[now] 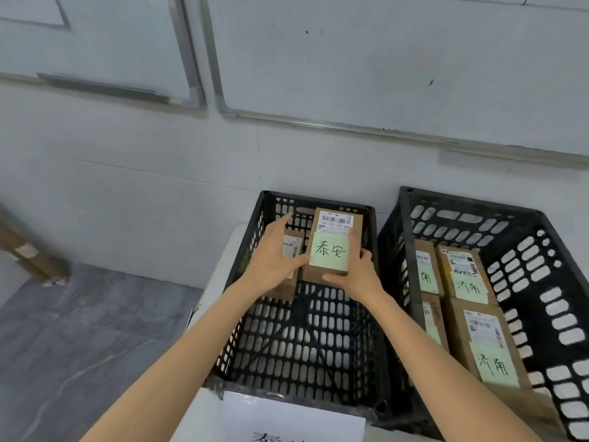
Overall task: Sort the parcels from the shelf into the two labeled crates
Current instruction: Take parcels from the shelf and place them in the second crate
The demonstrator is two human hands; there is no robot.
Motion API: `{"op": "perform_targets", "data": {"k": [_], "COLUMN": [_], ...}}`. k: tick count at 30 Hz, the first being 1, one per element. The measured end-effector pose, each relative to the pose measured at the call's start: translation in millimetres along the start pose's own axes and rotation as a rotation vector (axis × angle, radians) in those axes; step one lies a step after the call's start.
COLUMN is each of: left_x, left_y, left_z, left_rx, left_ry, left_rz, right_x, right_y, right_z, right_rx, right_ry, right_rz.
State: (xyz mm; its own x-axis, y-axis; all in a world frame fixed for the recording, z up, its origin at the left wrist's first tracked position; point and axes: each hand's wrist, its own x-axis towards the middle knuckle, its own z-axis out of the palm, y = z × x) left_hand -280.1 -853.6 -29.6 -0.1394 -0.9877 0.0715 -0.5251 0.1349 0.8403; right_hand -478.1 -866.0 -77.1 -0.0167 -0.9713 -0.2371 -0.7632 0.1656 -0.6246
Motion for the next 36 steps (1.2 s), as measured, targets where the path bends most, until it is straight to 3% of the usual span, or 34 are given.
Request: {"op": "perform_targets", "data": {"k": [5,10,20,27,36], "left_x": [7,7,10,10,5], "left_y": [-31,-56,-81,-83,-74], "left_z": [-13,-22,-16,-14,-8], "left_rx": [0.047,0.092,0.177,0.196,0.194], "left_ry": [0.056,0.057,0.044,0.062,0.072], "left_rz": [0.002,0.001,0.007,0.034,0.063], "right_x": [27,43,56,68,82], "right_y": [11,25,51,48,25], "right_z": [31,64,87,89,108], "right_rx": [-0.027,-0.066,-0.071,-0.223,-0.357], "right_ry": [-0.194,-0.258,-0.175,-0.216,-0.039], "right_rz": [0.168,0.267,0.313,0.406,0.504]}}
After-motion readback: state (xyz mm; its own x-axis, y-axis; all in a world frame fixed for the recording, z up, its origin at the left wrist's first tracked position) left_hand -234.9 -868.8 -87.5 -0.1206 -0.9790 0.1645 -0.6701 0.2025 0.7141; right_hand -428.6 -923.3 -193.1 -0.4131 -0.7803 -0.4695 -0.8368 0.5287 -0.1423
